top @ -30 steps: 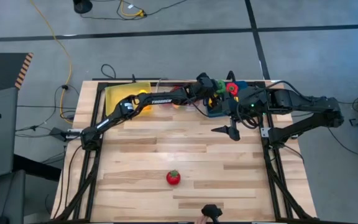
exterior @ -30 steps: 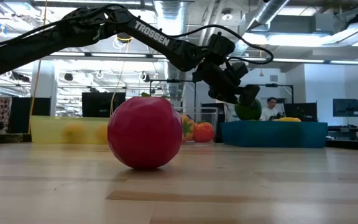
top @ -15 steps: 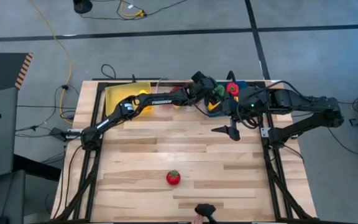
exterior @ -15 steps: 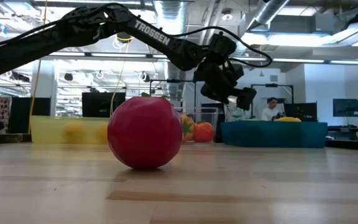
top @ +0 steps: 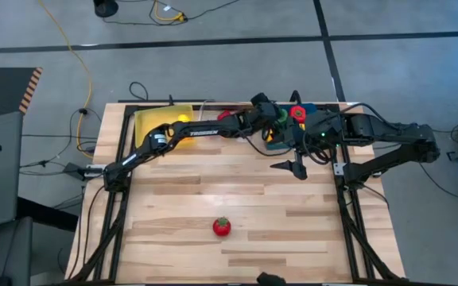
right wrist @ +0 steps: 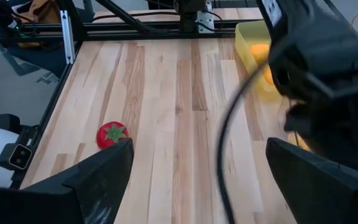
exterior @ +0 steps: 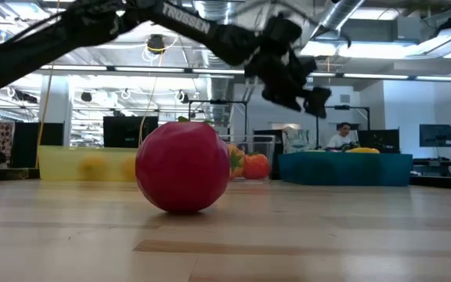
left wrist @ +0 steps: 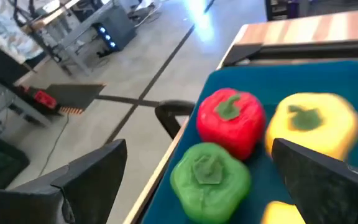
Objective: Sort produce into baskets
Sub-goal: Put the red tomato into the transparent bin
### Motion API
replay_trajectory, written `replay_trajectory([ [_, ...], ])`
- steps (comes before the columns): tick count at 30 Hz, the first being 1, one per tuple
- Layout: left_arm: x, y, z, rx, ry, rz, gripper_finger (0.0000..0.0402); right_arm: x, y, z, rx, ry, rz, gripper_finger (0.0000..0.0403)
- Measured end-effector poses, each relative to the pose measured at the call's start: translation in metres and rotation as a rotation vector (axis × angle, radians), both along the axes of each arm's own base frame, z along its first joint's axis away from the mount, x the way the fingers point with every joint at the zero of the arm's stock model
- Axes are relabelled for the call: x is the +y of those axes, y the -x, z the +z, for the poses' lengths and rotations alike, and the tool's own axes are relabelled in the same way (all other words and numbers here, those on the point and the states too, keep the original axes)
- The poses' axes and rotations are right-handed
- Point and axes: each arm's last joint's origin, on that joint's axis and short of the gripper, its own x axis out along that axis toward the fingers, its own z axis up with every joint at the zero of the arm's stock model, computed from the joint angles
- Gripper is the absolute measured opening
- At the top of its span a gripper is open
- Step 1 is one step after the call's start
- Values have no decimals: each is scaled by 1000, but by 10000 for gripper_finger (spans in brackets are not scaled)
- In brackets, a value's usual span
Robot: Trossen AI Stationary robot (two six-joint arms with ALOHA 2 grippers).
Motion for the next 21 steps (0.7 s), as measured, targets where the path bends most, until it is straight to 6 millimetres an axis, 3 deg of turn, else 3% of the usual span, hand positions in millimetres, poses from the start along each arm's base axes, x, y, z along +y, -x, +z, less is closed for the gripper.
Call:
replay_trajectory([
  [10, -24, 28, 53, 137, 49, -61, 388, 1, 0, 0, -1, 0, 3, 392],
  [21, -22, 48, 41, 358, 178, -72, 388, 11, 0, 1, -8, 0, 50, 392],
])
